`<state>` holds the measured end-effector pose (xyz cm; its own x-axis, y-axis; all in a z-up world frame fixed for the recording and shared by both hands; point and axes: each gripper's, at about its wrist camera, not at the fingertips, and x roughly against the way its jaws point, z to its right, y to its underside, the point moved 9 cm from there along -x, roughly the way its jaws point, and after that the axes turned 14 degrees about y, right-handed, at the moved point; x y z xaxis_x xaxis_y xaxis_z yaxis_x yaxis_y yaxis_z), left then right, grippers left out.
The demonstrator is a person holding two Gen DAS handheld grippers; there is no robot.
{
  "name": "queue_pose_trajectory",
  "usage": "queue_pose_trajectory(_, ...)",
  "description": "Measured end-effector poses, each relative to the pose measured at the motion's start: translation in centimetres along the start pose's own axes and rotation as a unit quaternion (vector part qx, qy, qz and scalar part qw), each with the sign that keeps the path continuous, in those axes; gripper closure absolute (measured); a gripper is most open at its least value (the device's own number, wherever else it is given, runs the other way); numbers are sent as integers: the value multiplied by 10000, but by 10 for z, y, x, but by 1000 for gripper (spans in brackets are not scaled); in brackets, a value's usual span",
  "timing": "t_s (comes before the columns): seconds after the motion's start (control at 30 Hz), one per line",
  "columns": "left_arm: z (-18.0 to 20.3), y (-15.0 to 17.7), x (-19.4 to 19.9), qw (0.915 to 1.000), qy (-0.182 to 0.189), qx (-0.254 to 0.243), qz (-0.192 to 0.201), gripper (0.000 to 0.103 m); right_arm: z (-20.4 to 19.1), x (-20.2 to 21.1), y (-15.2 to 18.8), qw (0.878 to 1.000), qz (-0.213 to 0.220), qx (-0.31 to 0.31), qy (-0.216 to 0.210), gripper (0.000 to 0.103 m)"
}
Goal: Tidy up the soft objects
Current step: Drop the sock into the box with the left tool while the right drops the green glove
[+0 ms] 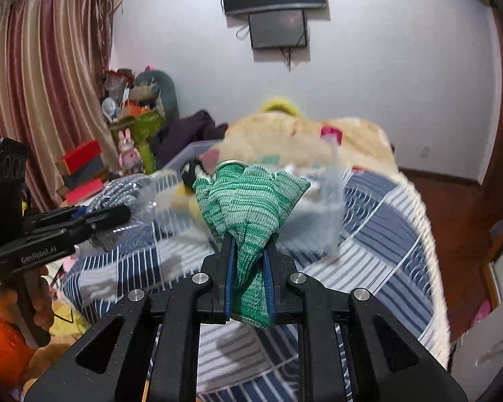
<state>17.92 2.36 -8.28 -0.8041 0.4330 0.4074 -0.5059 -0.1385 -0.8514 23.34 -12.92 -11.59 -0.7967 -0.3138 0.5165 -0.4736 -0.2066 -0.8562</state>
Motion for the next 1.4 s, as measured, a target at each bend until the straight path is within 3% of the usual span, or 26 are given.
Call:
queue_pose_trajectory(0.23,-13,-36,-13,9994,-146,-62,307,72,5,-13,-31,9991,296,39,289,90)
queue_pose_trajectory(0.43,-34,-49,-37,9994,-211,68,259,72,9,-40,-46,9986,250,88,463,90)
queue_pose_trajectory(0.77,-60,-36,-88,9990,-354,181,-214,72,7,-86,-39,9975,-271,245,604,90)
queue_pose_trajectory(1.07,-63,-24,-104,9979,-500,109,-407,70,10,-86,-21,9945,-556,545,696,88)
queue_pose_trajectory(1.17,-61,-21,-101,9975,-525,107,-457,61,15,-80,-22,9953,-599,433,618,80)
queue_pose_trajectory(1.27,-57,-20,-91,9978,-512,112,-402,51,16,-67,-24,9966,-488,363,551,60)
queue_pose_trajectory(1.4,-45,-23,-74,9988,-361,167,-276,50,16,-51,-25,9978,-307,320,499,57)
